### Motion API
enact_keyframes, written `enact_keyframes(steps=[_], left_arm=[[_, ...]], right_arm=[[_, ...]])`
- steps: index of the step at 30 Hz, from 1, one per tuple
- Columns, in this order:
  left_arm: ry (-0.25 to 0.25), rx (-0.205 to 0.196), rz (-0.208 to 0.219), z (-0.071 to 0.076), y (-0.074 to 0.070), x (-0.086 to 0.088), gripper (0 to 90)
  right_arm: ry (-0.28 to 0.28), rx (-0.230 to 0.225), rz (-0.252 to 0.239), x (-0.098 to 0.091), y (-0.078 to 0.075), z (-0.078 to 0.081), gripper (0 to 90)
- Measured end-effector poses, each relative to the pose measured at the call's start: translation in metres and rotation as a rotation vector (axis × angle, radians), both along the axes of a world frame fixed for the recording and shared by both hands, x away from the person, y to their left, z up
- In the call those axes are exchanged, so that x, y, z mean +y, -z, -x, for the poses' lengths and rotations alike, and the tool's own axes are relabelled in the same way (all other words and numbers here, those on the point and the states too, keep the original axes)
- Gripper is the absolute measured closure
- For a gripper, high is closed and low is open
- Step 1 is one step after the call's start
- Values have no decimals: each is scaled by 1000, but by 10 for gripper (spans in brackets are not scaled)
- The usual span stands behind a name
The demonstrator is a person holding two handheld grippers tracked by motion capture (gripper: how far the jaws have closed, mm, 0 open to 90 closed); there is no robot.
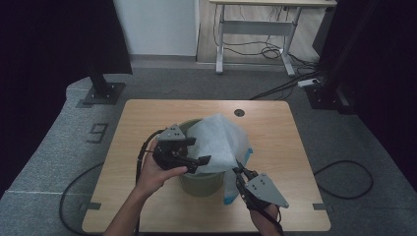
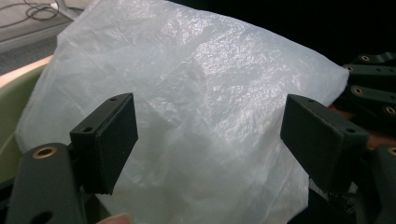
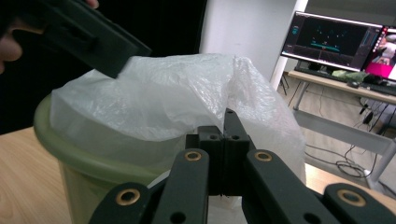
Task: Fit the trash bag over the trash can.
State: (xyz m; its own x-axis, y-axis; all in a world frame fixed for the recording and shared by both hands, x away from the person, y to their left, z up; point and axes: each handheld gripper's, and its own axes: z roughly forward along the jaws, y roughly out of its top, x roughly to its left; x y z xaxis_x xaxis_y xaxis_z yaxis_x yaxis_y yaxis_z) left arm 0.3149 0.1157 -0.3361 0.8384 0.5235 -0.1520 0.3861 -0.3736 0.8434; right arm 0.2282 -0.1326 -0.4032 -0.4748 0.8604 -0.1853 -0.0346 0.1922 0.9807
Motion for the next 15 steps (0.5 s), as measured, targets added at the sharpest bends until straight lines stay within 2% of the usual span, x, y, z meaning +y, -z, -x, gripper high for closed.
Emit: enact_keyframes(steps=[3,6,10,12,15], left_arm=[[2,20,16,-1,0,-3,191],[-12,19,-2,-1,1,-7,225],[-56,15,-56,-4,5,-10,331],[-65,24,-69,-5,8,-10,385],[-59,29,-71,-6,11,-8,513]], right_arm=[[7,-2,21,3,2,0,884],[2,5,13,4,2,-1,884],[-7,1,7,5,2,0,877],[-10,1,8,5,3,1,861],[-9,6,6,5,5,1,805]])
